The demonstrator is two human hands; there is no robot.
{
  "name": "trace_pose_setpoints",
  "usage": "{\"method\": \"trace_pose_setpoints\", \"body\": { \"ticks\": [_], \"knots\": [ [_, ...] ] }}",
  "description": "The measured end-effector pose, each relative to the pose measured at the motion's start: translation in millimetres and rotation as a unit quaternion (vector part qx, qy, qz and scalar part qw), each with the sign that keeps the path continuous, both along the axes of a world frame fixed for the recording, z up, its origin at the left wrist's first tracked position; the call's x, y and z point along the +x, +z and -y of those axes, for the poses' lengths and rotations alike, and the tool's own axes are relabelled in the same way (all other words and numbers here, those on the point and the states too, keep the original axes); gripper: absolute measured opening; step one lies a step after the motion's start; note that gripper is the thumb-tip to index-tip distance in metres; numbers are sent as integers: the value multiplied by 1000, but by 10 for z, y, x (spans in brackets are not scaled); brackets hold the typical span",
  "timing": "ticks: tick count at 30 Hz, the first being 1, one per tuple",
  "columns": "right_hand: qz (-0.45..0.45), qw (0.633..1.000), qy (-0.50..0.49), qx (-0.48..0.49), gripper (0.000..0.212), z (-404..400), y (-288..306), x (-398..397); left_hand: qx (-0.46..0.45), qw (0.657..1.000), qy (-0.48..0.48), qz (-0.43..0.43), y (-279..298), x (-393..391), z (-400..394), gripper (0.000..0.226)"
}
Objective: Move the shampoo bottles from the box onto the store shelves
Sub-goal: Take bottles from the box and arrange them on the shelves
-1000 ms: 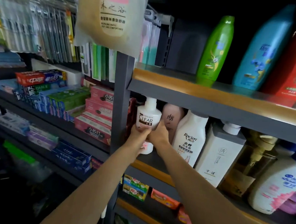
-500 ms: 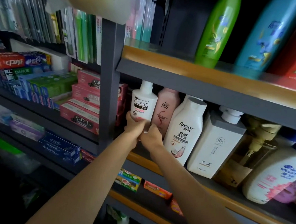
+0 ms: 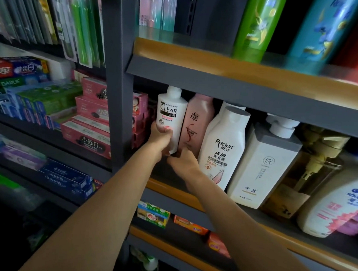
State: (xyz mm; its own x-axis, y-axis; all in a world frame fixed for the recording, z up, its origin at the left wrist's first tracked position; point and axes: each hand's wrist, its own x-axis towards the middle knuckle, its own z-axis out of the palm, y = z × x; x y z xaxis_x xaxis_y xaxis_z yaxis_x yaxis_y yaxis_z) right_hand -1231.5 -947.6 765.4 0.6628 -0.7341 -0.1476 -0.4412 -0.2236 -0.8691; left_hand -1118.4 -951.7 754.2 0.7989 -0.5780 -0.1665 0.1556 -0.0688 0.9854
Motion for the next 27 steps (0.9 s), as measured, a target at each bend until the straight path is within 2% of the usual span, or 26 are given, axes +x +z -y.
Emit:
{"method": "trace_pose_setpoints", "body": {
  "ticks": [4,6,9,10,12,14,16,19,23,27],
  "knots": [
    [12,998,-12,-62,39,-47,-52,10,-1,998,12,65,-48,-208,-189,45],
    [92,986,-35,-136,30,-129,-57,-65,-30,990,41,131,-86,-424,-397,38],
    [253,953,-11,-169,32,-311,-72,-380,-128,944,56,300,-172,-791,-856,33],
    [277,945,11,-170,33,-380,-116,-525,-145,927,43,343,-242,-897,-1017,34],
    [266,945,45,-185,29,-532,-349,-790,-129,914,-9,385,-477,-1107,-1312,35],
    [200,960,61,-189,28,-733,-842,-1061,-65,913,-86,394,-888,-1338,-1589,37],
    [118,977,96,-149,27,-952,-1504,-1343,40,906,-181,381,-1474,-1525,-1865,38],
    [-73,977,172,-98,23,-1231,-2545,-1731,215,862,-298,350,-2418,-1703,-2303,38],
    [-329,915,232,-17,17,-1517,-3728,-2052,366,832,-355,218,-3218,-1847,-2729,32],
    [-441,856,270,-14,27,-1720,-4627,-2220,445,778,-398,194,-3946,-1923,-2916,32]
  ]
}}
